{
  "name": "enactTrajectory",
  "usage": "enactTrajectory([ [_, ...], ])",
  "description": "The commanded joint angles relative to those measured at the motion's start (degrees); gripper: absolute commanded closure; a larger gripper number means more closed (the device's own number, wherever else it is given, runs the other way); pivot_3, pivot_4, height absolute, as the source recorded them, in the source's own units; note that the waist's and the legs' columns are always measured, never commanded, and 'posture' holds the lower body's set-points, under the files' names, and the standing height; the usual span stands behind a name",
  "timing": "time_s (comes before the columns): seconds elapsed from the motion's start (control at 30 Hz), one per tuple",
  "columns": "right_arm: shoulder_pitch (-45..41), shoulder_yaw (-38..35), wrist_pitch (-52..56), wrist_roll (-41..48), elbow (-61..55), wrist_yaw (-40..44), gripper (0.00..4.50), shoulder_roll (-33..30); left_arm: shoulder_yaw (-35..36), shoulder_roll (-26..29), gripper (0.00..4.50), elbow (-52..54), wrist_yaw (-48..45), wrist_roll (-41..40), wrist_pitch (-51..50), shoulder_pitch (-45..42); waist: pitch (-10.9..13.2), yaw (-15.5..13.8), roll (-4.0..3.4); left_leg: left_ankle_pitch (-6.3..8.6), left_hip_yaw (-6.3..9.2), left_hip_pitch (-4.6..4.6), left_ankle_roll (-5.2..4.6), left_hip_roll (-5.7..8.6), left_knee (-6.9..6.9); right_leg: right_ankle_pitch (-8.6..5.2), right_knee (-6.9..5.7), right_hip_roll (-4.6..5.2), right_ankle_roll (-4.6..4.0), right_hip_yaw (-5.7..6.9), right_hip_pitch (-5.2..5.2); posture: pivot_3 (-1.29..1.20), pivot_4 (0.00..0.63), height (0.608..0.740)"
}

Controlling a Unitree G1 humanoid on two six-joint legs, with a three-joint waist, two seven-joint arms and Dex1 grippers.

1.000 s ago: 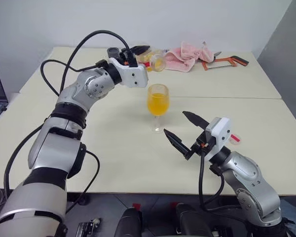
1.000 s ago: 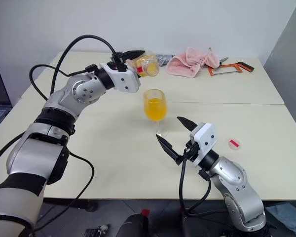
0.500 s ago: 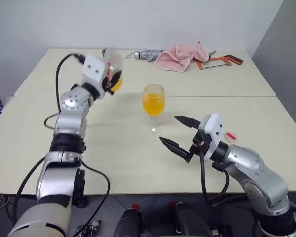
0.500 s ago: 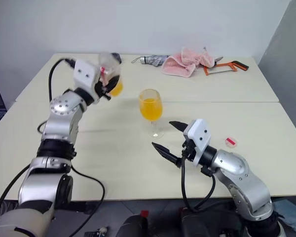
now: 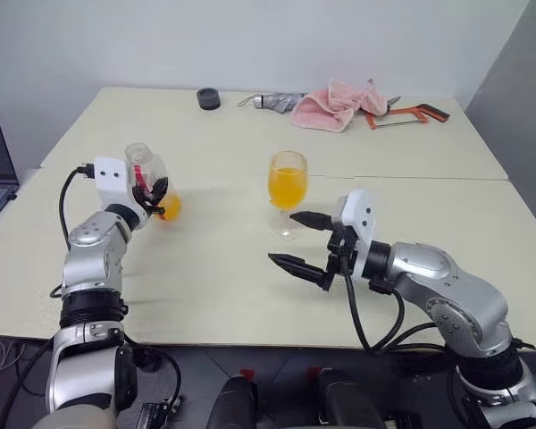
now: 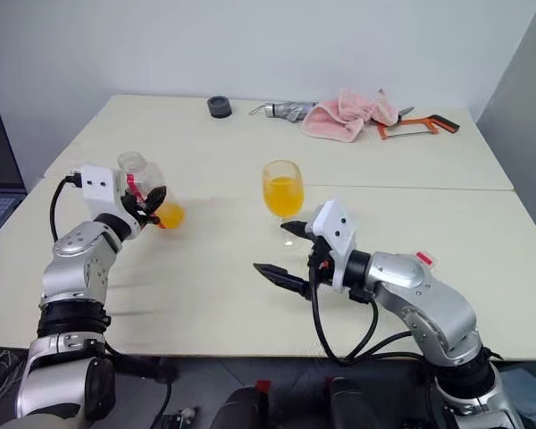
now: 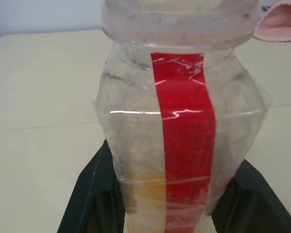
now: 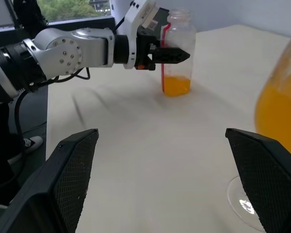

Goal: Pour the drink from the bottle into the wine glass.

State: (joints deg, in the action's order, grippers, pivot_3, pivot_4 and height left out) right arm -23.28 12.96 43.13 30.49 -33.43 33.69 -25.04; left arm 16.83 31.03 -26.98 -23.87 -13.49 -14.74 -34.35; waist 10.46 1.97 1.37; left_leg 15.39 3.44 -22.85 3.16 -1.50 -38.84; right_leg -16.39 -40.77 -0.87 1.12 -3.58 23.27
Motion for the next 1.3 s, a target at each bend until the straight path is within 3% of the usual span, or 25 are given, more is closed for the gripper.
enactTrajectory([
  [0.03,-1.4,0.0,-1.7,-0.4,-0.7,1.2,0.00,-0.3,0.9,0.9,2.76,-0.2,-0.4,-0.4,1.6,-0.2,0.0,-0.1,0.02,0.00,0.00,0.00,0.00,0.00,0.00,0.00,0.00,0.00,0.00,0.00,0.00,0.00,0.150,0.740],
  [0.23,-1.9,-0.6,-1.8,-0.7,-0.7,1.0,0.00,0.3,1.2,0.9,2.77,-2.3,-0.4,-0.4,3.7,0.0,0.0,-0.1,0.02,0.00,-0.02,0.04,0.00,0.00,0.00,0.00,-0.01,-0.03,0.00,-0.01,0.00,0.00,0.150,0.740],
  [0.5,-1.2,-1.2,-1.3,-0.2,-1.3,1.0,0.00,0.7,1.3,1.0,0.18,-0.3,-0.6,-0.8,4.6,1.4,0.0,-0.1,0.02,0.00,-0.02,0.03,0.00,-0.01,0.01,0.00,0.00,-0.04,0.00,-0.01,0.00,0.00,0.150,0.740],
  [0.53,-1.1,-1.0,-1.6,-0.4,-1.2,1.2,0.00,0.6,1.2,1.1,0.08,0.0,-0.5,-0.6,5.0,1.7,0.0,-0.1,0.02,0.00,-0.01,0.03,0.00,-0.01,0.01,0.00,0.00,-0.04,0.00,0.00,0.00,0.00,0.150,0.740],
  [0.67,-0.4,-0.1,-3.6,-2.2,-0.7,2.4,0.00,-0.4,1.2,1.3,0.08,1.4,0.0,-0.2,5.9,3.0,0.0,-0.1,0.02,0.00,-0.01,0.02,0.00,-0.01,0.02,0.00,0.01,-0.04,0.00,-0.01,0.00,0.00,0.150,0.740],
  [1.0,10.9,-0.1,-21.6,-9.9,3.7,7.5,0.00,-2.9,1.8,0.3,0.08,12.9,1.9,0.0,5.7,12.8,0.0,-0.1,0.02,0.00,-0.05,0.04,0.00,-0.06,0.08,-0.01,0.07,-0.03,0.01,-0.06,0.00,0.00,0.150,0.740],
  [1.3,19.2,-8.8,-31.4,-9.9,11.7,2.9,0.00,1.7,4.3,-5.1,0.08,22.9,8.4,-2.8,1.9,20.8,0.0,-0.1,0.04,0.00,-0.10,0.06,0.00,-0.10,0.09,-0.01,0.10,-0.02,0.02,-0.13,-0.02,0.00,0.150,0.740],
])
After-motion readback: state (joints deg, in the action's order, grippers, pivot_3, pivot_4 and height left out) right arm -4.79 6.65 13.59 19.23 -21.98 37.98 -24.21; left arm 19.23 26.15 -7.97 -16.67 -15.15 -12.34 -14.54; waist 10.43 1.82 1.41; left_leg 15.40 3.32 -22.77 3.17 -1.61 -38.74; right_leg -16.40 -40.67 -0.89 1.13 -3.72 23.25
